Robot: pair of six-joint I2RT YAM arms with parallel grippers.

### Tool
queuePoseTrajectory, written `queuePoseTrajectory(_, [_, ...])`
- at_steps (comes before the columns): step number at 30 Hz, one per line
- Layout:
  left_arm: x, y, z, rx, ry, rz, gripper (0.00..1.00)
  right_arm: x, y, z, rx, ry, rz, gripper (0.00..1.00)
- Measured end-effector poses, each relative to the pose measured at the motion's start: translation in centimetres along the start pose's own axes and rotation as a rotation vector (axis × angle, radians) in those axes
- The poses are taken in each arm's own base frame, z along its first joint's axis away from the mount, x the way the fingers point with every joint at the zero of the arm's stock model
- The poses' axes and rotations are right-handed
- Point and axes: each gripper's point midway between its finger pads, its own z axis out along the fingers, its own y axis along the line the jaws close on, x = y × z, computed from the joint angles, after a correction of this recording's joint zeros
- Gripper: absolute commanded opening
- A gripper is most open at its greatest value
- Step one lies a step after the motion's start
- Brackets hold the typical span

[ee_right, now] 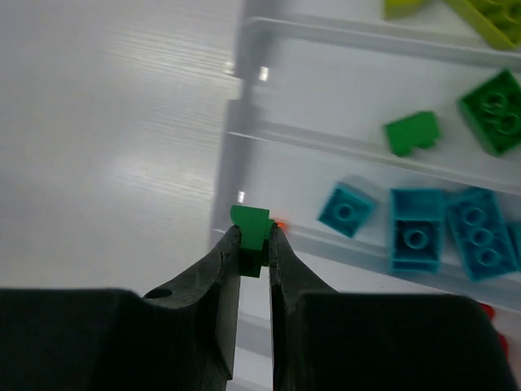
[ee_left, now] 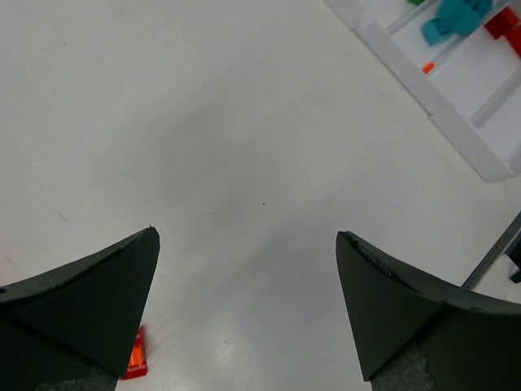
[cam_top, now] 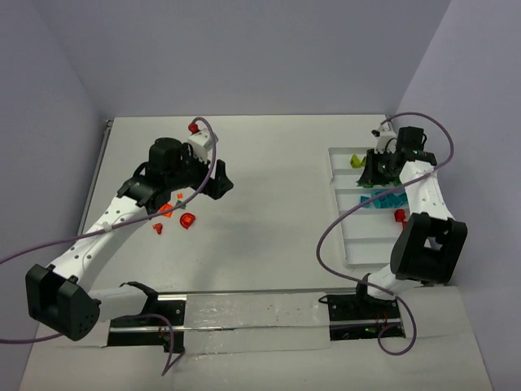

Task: Sort the legos into containers by color

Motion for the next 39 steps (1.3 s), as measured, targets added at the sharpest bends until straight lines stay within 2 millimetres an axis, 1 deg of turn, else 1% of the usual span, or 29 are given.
queuePoseTrajectory(1, [0.4, 0.7, 0.2, -0.014, 0.024, -0.019, 0.99, 0.5, -1.1, 0.4, 0.036, 0.022, 0.003, 0.0])
queuePoseTrajectory(3, [1.3, 2.0, 0.6, -0.042, 0.069, -0.061, 0.99, 1.3, -2.8, 1.3, 0.087, 0.071, 0.01, 0.0])
queuePoseTrajectory(5, [2.2, 3.1, 0.7, -0.069, 0.102, -0.102, 0.99, 1.7, -4.0, 2.4, 0.118, 0.107, 0.016, 0.0])
queuePoseTrajectory(7, [2.6, 4.3, 0.3, -0.102, 0.114, -0.133, 0.99, 1.6, -5.2, 3.5, 0.147, 0.133, 0.025, 0.0])
queuePoseTrajectory(11, [2.6, 6.3, -0.3, -0.161, 0.105, -0.171, 0.99, 0.0, -7.2, 5.4, 0.189, 0.133, 0.035, 0.0])
queuePoseTrajectory(16, [2.6, 8.1, -1.0, -0.221, 0.094, -0.199, 0.99, -1.6, -8.3, 6.7, 0.212, 0.112, 0.039, 0.0])
queuePoseTrajectory(19, [2.8, 9.0, -1.4, -0.256, 0.092, -0.211, 0.99, -2.1, -8.7, 7.5, 0.223, 0.108, 0.036, 0.02])
queuePoseTrajectory(26, [3.1, 11.9, -3.1, -0.349, 0.085, -0.249, 0.99, -1.0, -9.0, 9.4, 0.235, 0.158, 0.032, 0.2])
queuePoseTrajectory(29, [3.3, 12.7, -4.0, -0.379, 0.085, -0.267, 0.99, -0.6, -9.2, 10.0, 0.246, 0.174, 0.031, 0.33])
queuePoseTrajectory(32, [3.4, 13.3, -5.1, -0.406, 0.075, -0.277, 0.99, -0.5, -9.3, 10.1, 0.258, 0.178, 0.033, 0.38])
queuePoseTrajectory(35, [3.8, 14.1, -6.4, -0.433, 0.07, -0.29, 0.99, -0.7, -9.4, 10.1, 0.266, 0.174, 0.041, 0.46])
queuePoseTrajectory(38, [5.0, 15.0, -7.4, -0.46, 0.09, -0.305, 0.96, -1.2, -9.3, 10.0, 0.268, 0.163, 0.049, 0.51])
queuePoseTrajectory(39, [5.4, 15.3, -7.6, -0.468, 0.101, -0.307, 0.94, -1.3, -9.2, 10.0, 0.267, 0.16, 0.047, 0.53])
